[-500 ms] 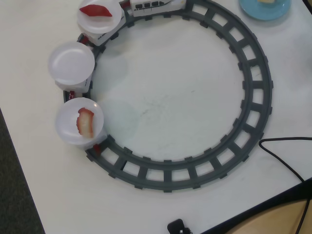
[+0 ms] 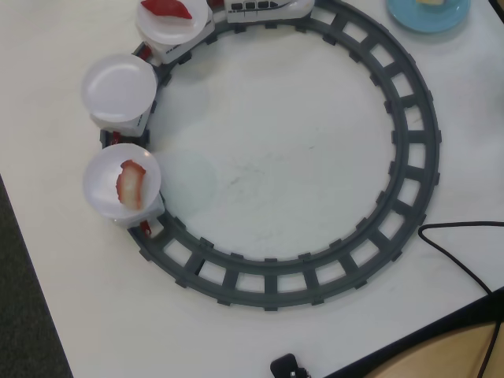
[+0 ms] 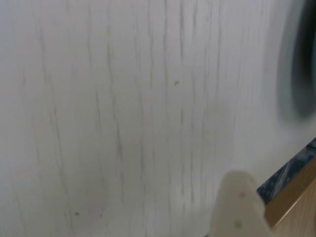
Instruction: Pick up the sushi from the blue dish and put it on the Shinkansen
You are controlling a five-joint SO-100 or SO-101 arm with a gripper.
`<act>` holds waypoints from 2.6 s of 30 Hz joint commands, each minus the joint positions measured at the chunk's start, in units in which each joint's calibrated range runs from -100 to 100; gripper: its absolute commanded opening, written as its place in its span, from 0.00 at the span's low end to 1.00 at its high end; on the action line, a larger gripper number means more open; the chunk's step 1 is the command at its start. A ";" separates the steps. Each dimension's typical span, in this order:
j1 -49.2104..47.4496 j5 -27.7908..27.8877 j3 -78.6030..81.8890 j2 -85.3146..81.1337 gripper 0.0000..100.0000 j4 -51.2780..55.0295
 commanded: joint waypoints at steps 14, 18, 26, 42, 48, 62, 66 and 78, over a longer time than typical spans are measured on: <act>-0.15 0.23 -0.17 -0.26 0.17 -0.35; -0.15 0.23 -0.17 -0.26 0.17 -0.35; -0.50 0.18 -0.17 -0.26 0.17 -0.35; -2.88 0.28 -0.98 0.57 0.17 0.68; -2.43 0.28 -1.69 0.65 0.18 1.45; -1.73 -2.65 -34.10 30.97 0.29 2.31; 1.61 -2.65 -49.00 49.42 0.32 6.33; 2.67 -4.59 -94.78 96.69 0.33 22.76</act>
